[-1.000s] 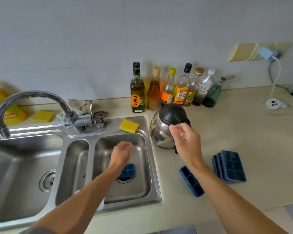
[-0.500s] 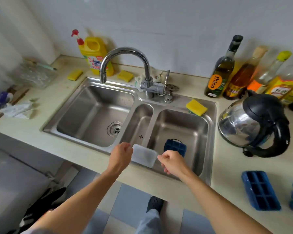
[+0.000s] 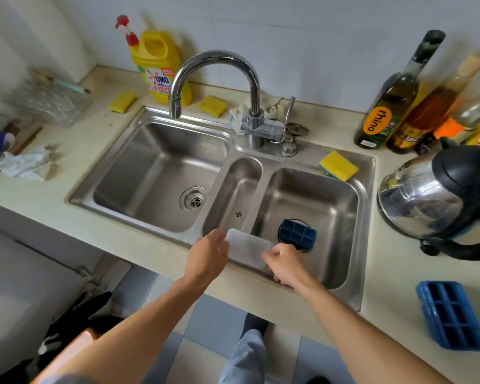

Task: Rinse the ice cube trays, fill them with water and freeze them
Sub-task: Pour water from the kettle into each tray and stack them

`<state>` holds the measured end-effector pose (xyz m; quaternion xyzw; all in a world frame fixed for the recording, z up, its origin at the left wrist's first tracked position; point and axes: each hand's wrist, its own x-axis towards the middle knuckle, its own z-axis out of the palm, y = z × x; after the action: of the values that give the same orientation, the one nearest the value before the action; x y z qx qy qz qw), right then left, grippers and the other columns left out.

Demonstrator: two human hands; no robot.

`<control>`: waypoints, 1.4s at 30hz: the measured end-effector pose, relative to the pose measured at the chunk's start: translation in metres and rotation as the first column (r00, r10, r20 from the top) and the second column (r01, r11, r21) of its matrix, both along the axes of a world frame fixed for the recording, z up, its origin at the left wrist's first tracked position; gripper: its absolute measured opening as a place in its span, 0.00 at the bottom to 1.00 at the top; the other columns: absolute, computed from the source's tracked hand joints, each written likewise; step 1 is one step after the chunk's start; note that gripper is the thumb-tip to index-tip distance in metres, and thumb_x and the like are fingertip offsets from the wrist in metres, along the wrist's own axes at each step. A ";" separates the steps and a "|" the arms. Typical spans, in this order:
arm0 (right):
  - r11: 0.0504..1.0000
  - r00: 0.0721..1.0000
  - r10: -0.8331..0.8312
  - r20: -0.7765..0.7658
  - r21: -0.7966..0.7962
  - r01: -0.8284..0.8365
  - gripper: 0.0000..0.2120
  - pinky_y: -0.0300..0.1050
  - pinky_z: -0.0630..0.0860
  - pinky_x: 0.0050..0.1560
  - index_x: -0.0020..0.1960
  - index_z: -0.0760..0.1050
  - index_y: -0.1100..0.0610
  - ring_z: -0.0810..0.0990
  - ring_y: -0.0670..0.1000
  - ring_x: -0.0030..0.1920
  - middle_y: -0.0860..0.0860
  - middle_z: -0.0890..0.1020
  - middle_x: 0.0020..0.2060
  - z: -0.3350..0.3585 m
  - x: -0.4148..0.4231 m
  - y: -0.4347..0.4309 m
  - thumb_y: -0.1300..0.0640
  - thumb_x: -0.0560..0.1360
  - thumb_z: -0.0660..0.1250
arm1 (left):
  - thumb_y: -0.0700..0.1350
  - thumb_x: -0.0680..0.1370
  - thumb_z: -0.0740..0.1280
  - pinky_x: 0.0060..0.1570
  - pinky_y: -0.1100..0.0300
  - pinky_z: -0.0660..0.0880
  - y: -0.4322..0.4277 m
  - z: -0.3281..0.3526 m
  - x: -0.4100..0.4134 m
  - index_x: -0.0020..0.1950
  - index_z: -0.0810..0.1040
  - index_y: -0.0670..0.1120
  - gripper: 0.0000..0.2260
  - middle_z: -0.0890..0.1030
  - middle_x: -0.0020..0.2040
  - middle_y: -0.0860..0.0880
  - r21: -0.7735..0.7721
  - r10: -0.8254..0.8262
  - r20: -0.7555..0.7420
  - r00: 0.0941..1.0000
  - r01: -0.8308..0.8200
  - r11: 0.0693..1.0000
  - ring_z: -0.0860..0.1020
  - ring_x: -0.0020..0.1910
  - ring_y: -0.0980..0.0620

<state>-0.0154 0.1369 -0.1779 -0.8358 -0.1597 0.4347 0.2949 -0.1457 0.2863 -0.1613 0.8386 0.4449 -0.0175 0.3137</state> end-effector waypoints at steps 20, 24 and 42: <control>0.910 0.903 -0.395 0.168 -0.059 0.409 0.12 0.48 0.79 0.41 0.61 0.78 0.60 0.83 0.56 0.45 0.54 0.83 0.48 -0.057 0.093 -0.047 0.59 0.80 0.65 | 0.37 0.79 0.66 0.45 0.55 0.75 -0.009 -0.071 0.187 0.59 0.79 0.42 0.10 0.80 0.48 0.45 -0.199 -0.458 -0.185 0.870 0.423 0.884 0.78 0.45 0.47; 0.903 0.901 -0.400 0.167 -0.093 0.419 0.11 0.46 0.75 0.39 0.58 0.77 0.66 0.81 0.58 0.48 0.61 0.82 0.54 -0.084 0.100 -0.035 0.62 0.79 0.64 | 0.38 0.78 0.66 0.44 0.55 0.76 -0.007 -0.101 0.205 0.56 0.79 0.41 0.07 0.80 0.48 0.43 -0.222 -0.501 -0.279 0.820 0.452 0.864 0.77 0.43 0.46; 0.842 0.882 -0.444 0.159 -0.261 0.471 0.11 0.46 0.70 0.43 0.57 0.80 0.61 0.82 0.64 0.53 0.61 0.84 0.53 -0.137 0.124 -0.018 0.63 0.79 0.62 | 0.36 0.79 0.64 0.48 0.50 0.80 -0.001 -0.149 0.225 0.59 0.76 0.40 0.09 0.80 0.55 0.39 -0.291 -0.503 -0.329 0.800 0.420 0.859 0.80 0.51 0.39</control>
<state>0.1089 0.1190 -0.3148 -0.9031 0.0970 0.3311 0.2556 0.0790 0.2856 -0.3107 0.8640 0.2757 -0.3073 0.2881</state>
